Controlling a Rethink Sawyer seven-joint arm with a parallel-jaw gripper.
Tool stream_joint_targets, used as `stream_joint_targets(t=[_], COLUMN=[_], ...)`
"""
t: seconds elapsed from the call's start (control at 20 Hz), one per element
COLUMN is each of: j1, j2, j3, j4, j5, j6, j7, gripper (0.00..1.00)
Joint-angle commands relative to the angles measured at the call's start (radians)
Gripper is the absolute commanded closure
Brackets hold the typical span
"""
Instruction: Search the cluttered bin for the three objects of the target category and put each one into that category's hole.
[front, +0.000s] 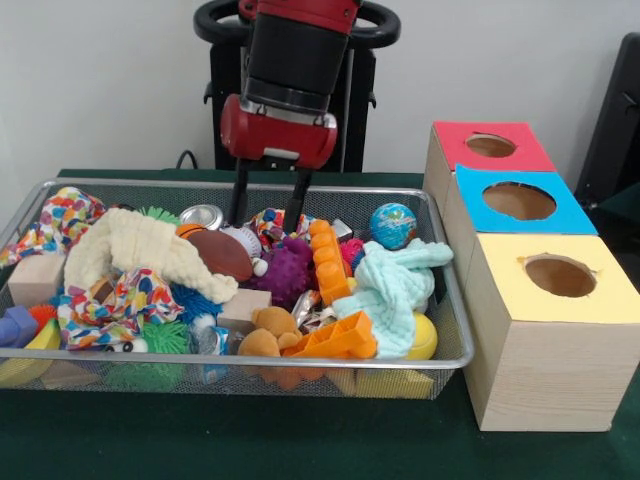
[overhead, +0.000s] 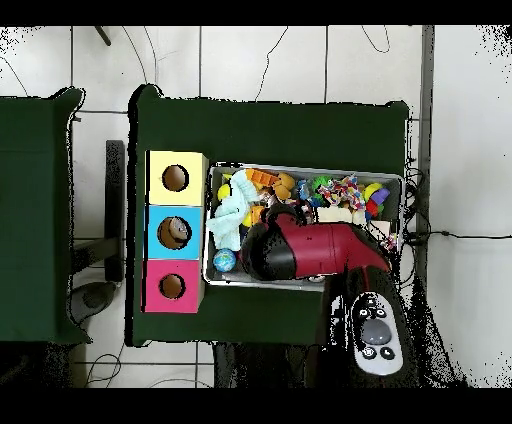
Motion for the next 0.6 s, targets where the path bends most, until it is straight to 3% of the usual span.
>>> stream_joint_targets(t=[0.05, 0.45, 0.6], j1=[-0.039, -0.069, -0.047], j2=[0.073, 0.066, 0.089], j3=[0.012, 0.009, -0.035], j4=[-0.043, -0.026, -0.048], j5=[-0.034, -0.060, -0.067], j6=[-0.032, -0.115, -0.162], j7=[0.083, 0.082, 0.107], gripper=[0.00, 0.00, 0.00])
